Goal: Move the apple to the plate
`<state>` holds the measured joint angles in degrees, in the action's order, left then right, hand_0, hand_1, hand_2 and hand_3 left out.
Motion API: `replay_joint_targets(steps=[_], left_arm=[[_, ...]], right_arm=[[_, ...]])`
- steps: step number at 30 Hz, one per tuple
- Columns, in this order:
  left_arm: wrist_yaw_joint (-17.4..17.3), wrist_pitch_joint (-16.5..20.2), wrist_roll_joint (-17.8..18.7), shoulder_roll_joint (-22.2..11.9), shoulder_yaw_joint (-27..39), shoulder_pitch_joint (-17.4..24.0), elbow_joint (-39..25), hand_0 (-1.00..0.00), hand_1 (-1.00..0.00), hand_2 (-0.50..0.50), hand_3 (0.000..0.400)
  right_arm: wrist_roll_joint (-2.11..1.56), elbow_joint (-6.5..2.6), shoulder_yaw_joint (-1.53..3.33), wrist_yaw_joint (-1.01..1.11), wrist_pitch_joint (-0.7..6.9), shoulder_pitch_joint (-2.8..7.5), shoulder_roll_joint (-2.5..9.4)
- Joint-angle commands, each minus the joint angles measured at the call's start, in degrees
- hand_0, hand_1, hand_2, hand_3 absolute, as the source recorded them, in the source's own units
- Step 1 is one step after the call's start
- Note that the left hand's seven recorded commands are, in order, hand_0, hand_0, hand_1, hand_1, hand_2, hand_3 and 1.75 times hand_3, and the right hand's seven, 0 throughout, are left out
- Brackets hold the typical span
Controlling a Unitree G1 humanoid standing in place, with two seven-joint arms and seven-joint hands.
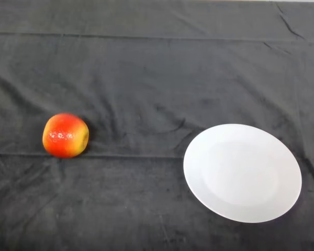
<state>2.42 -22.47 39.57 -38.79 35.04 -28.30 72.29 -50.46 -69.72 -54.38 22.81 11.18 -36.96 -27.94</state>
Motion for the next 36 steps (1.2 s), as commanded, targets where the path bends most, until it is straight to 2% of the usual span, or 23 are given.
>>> replay_joint_targets(steps=[1,13,19,36], left_arm=[[-0.79,0.72,-1.24,0.54,1.24,-1.44,-3.13,0.0,0.0,0.0,0.0],[-0.88,0.26,-4.31,2.39,-0.69,-3.23,-3.77,0.0,0.0,0.0,0.0],[-1.36,-0.51,-7.52,5.29,-3.85,-5.15,-4.49,0.0,0.0,0.0,0.0],[-7.36,-1.81,-17.73,10.71,-13.97,-6.55,-5.99,0.0,0.0,0.0,0.0]], right_arm=[[-1.0,-0.11,-0.26,0.17,-0.5,-0.92,-1.14],[-1.0,-0.08,-0.25,0.16,-0.5,-0.91,-1.12],[-1.0,-0.04,-0.24,0.14,-0.49,-0.89,-1.11],[-0.98,0.17,-0.19,0.06,-0.48,-0.82,-1.01]])
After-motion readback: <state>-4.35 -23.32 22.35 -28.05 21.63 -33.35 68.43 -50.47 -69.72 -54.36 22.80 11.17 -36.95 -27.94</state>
